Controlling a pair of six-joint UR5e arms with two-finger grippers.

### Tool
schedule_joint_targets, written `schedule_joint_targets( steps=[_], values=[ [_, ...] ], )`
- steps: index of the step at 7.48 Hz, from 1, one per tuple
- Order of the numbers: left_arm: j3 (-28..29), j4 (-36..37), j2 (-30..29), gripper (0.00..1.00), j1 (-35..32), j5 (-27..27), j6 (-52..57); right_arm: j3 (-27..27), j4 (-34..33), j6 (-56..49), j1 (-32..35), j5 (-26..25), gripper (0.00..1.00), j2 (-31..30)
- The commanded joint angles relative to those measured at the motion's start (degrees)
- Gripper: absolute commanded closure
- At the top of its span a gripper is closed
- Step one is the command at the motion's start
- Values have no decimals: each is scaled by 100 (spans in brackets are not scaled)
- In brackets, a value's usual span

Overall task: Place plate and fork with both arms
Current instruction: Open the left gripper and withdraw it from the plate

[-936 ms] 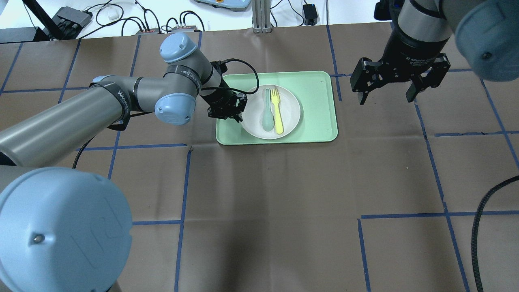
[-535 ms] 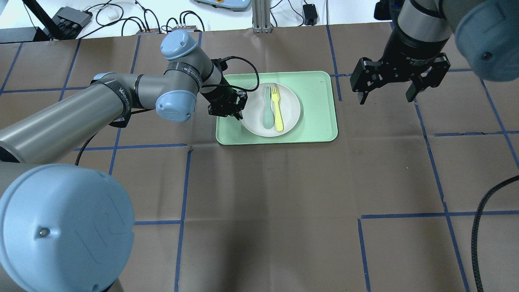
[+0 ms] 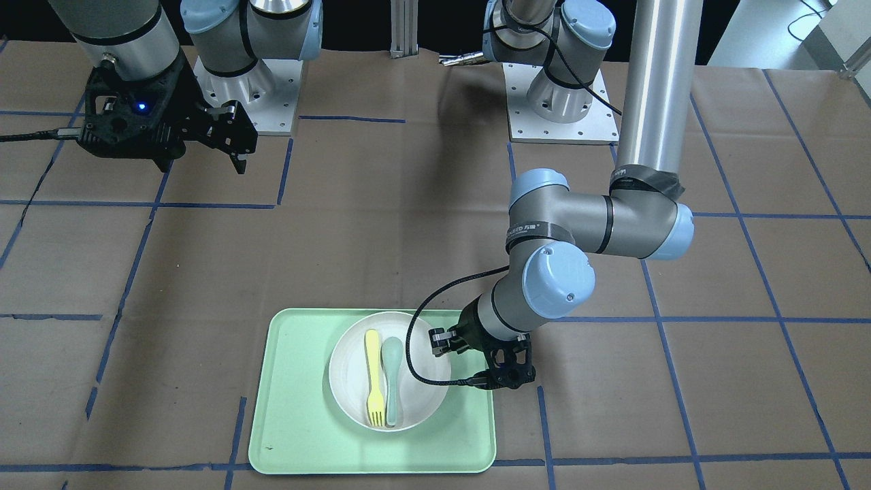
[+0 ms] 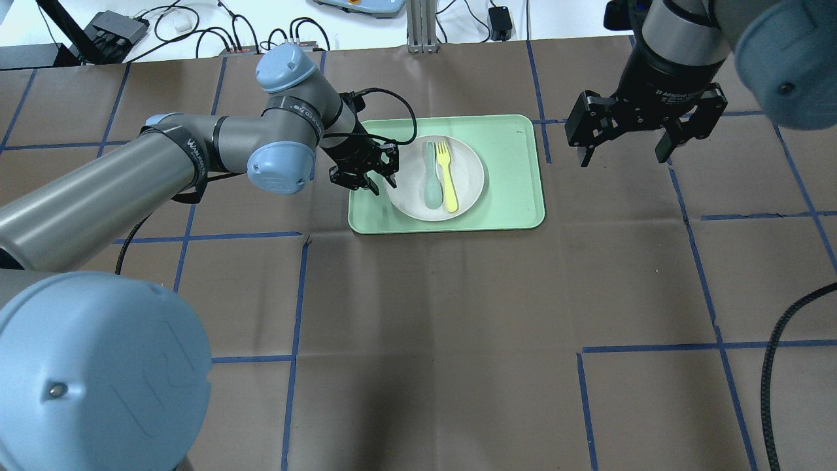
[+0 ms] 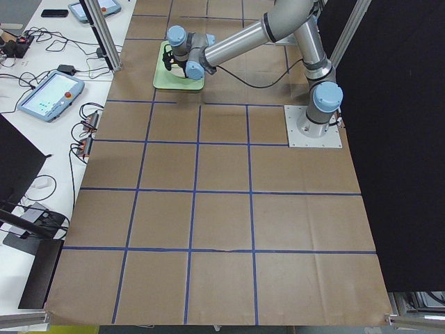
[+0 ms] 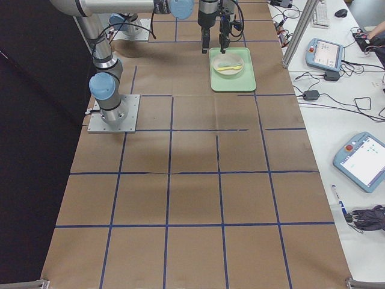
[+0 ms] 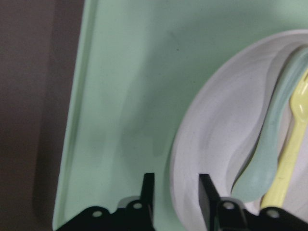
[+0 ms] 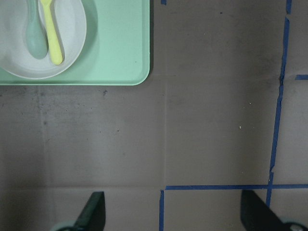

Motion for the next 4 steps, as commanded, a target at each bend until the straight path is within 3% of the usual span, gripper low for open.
schedule_joint_targets(
  steps=[1,2,4],
  values=[
    [187,-1060,701,2,81,233,209,-32,9,0,-2,-29,0,-20],
    [293,-1798,1096,2,65,923,655,-32,9,17,-2,-3,0,-37],
    [251,-3326,2236,2,178,1280,1359,-41,0,18,-2,-2,0,-29]
  ],
)
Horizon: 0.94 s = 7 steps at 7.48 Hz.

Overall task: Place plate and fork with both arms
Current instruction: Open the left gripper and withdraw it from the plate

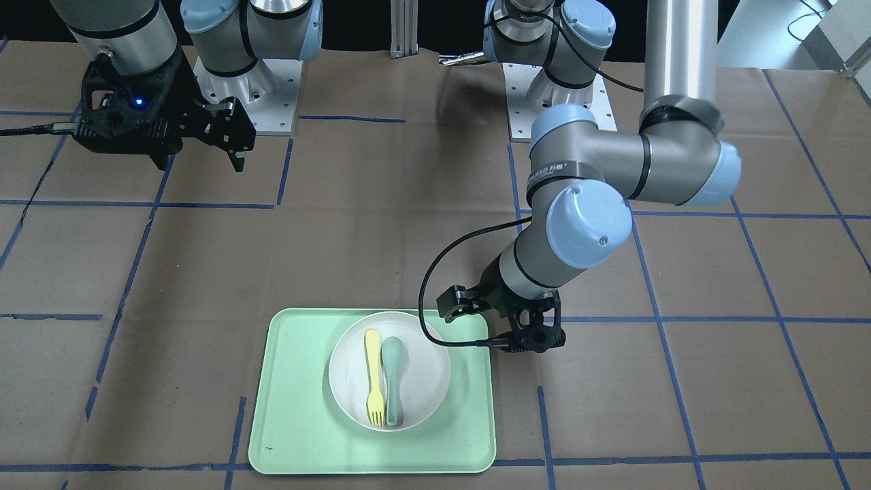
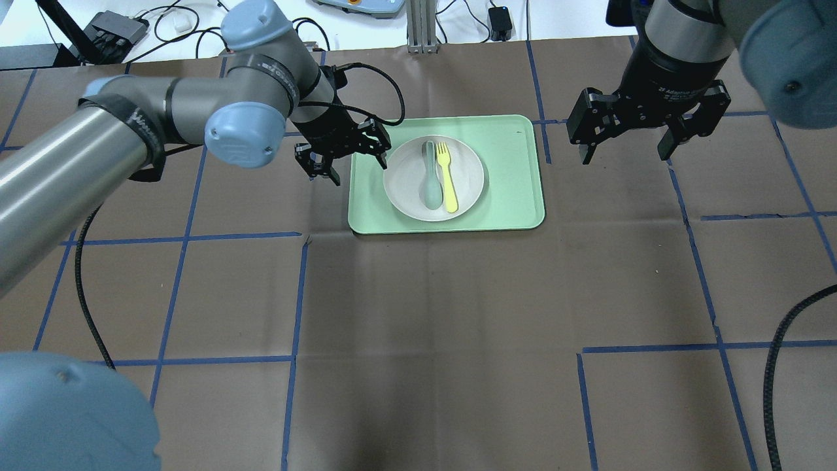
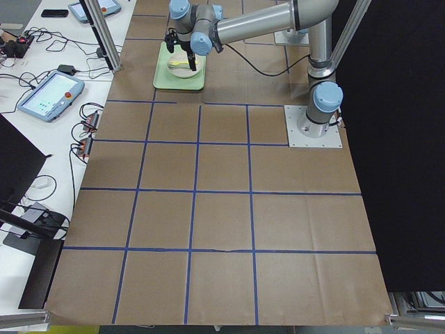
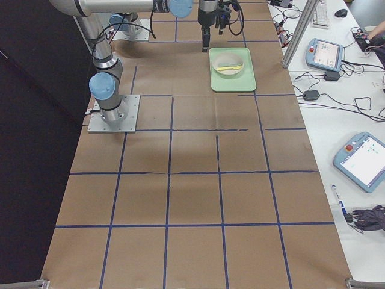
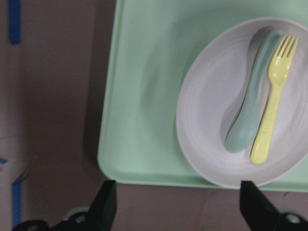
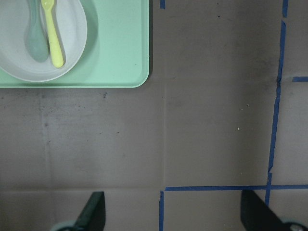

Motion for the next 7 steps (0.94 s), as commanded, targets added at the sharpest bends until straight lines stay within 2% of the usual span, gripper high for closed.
schedule_joint_targets(
  steps=[1,2,4,5,7],
  values=[
    [-135,-1700,1339,3,299,609,943,-5,6,2,0,2,0,29],
    [-223,-2194,1823,3,502,639,1236,4,6,2,0,20,0,3],
    [-495,-2367,2353,1,556,613,1230,4,-247,64,44,2,0,178],
    [-557,-2236,2442,0,548,578,1169,-127,-284,64,79,2,0,309],
    [-575,-2138,2434,0,574,578,1133,-792,-258,369,323,11,0,870]
  ],
)
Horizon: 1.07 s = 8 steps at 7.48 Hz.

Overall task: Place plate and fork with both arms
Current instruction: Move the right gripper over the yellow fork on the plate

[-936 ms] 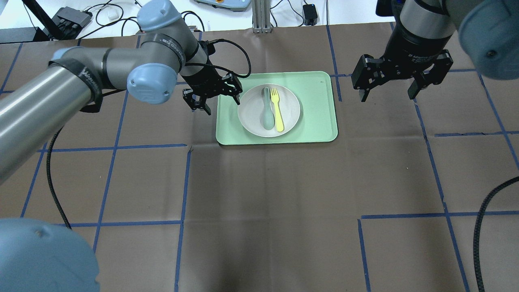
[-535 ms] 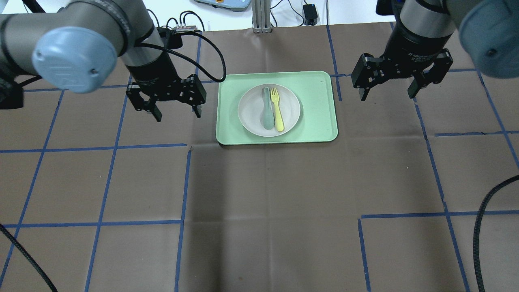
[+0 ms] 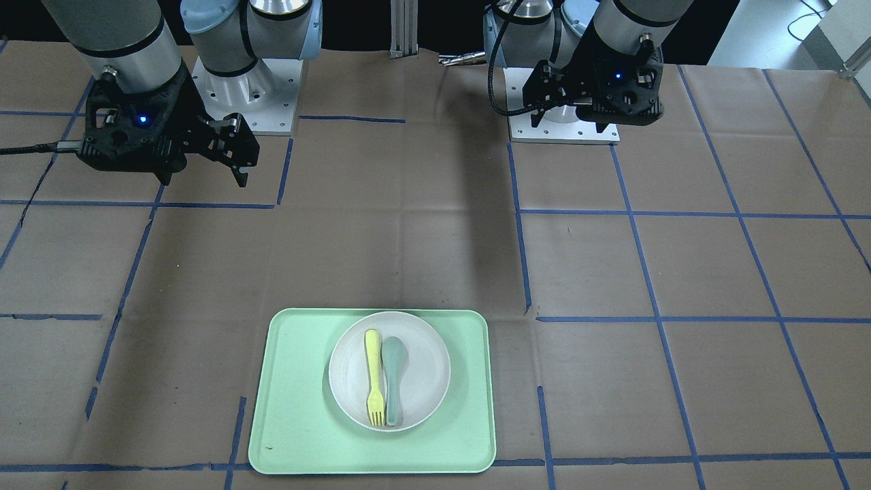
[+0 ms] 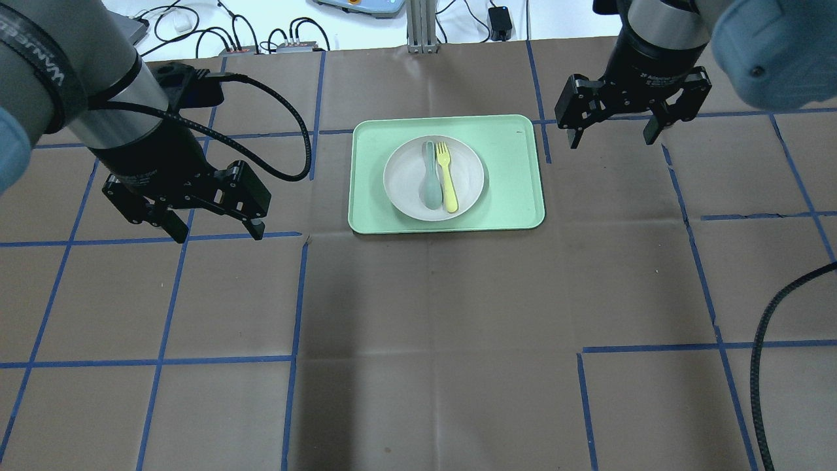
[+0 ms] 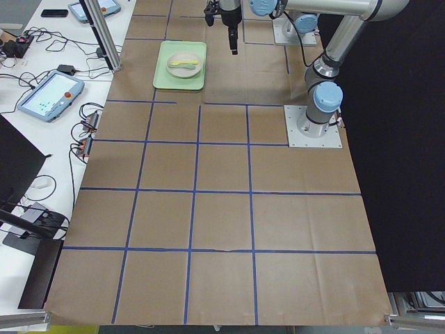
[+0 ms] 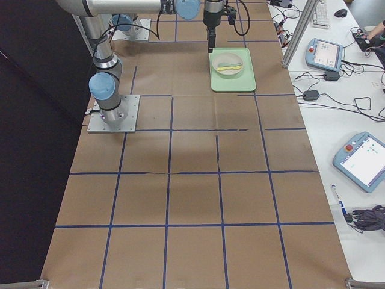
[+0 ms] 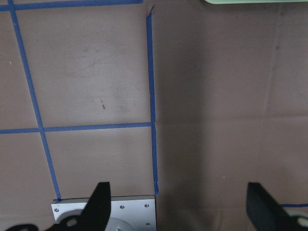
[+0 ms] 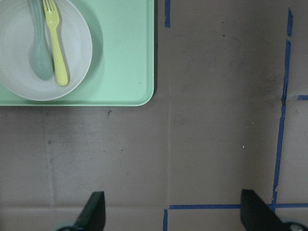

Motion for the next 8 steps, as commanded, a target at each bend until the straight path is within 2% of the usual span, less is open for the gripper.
schedule_joint_targets(
  steps=[1,3,4,8],
  values=[
    [-22,109,22,0,30,33,25,-758,-11,492,432,-14,0,726],
    [-22,171,-39,0,257,60,78,-1461,-12,931,960,-6,0,1499],
    [-22,180,-39,0,502,69,87,-1604,-73,1343,1276,-6,0,1816],
    [-153,267,-83,0,628,69,87,-1325,-739,1409,1463,-6,0,2600]
  ],
)
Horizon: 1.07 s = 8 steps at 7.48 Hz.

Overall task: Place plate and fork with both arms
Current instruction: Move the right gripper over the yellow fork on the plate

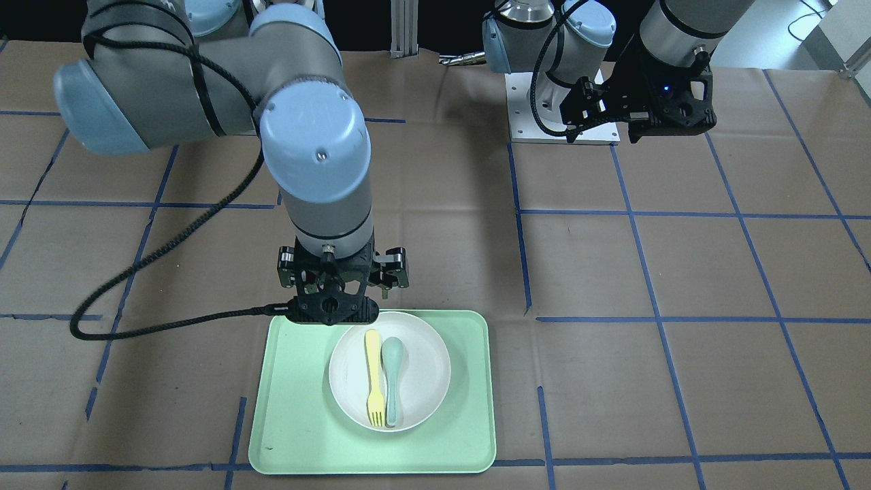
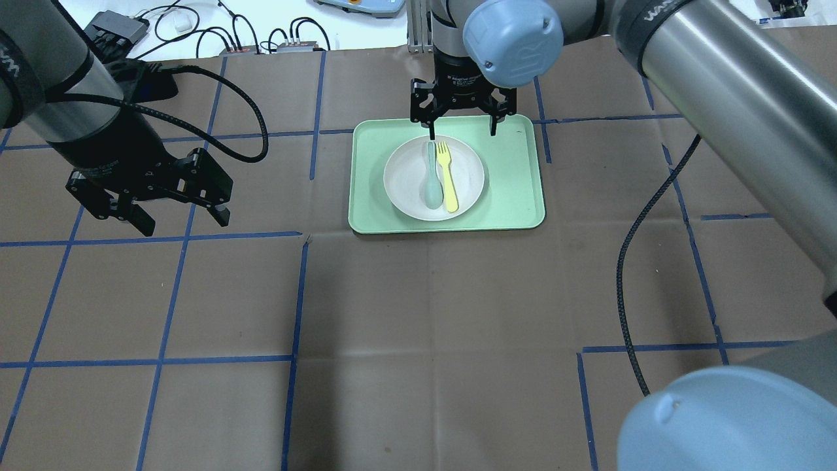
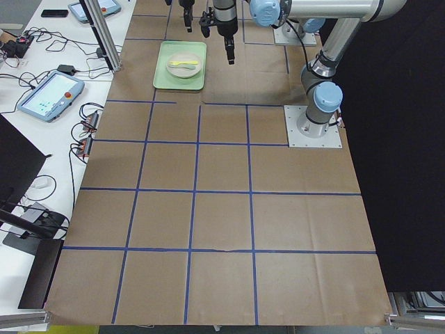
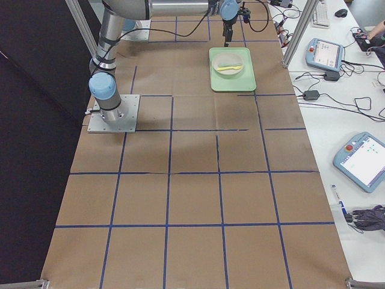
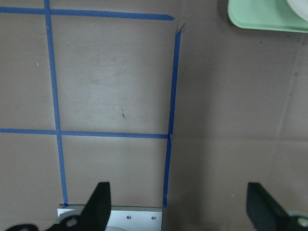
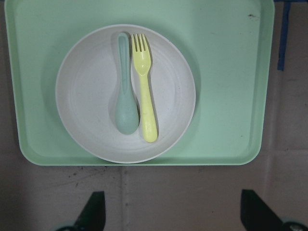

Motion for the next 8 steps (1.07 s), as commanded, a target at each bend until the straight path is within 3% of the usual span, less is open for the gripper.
schedule_joint_targets(
  steps=[1,2,5,8],
  values=[
    [-27,194,-55,0,-7,-6,9,319,-671,-34,-21,-23,0,314],
    [17,204,-99,0,-7,-6,18,426,-1198,-43,-47,-76,0,419],
    [44,274,-108,0,-146,248,0,400,-1729,-16,-30,-94,5,806],
    [35,389,-126,0,-279,170,-70,383,-1739,-25,-30,-76,27,956]
  ],
)
